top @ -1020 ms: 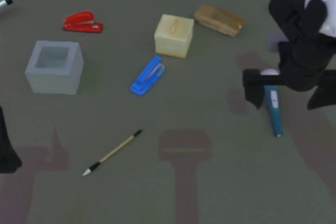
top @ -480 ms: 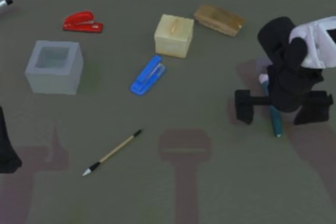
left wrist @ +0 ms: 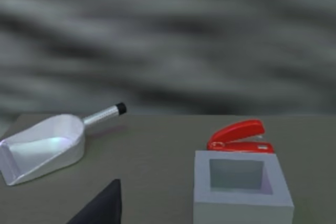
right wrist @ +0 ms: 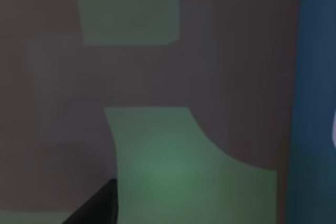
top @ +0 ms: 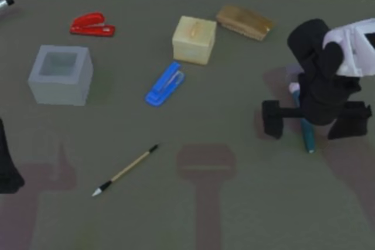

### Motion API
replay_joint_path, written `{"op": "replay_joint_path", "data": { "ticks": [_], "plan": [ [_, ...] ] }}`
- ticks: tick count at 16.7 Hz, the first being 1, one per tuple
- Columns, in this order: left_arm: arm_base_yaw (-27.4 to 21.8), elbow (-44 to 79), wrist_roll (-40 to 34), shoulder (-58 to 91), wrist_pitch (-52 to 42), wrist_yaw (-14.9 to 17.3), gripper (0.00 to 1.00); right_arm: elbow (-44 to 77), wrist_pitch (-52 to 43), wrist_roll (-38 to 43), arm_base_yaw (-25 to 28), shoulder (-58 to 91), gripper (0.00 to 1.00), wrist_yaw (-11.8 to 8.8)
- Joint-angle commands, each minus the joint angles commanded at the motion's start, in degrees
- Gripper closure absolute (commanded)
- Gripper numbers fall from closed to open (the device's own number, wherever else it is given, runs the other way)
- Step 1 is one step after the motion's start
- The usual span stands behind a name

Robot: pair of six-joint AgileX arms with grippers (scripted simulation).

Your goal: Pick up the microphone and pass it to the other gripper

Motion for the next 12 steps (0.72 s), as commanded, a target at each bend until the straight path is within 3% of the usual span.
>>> {"op": "replay_joint_path", "data": {
  "ticks": [9,12],
  "plan": [
    [0.0,0.0,0.0,0.0,0.0,0.0,0.00,0.0,0.0,0.0,0.0,0.0,0.98,0.0],
    [0.0,0.0,0.0,0.0,0.0,0.0,0.00,0.0,0.0,0.0,0.0,0.0,1.00,0.0]
  ]
}}
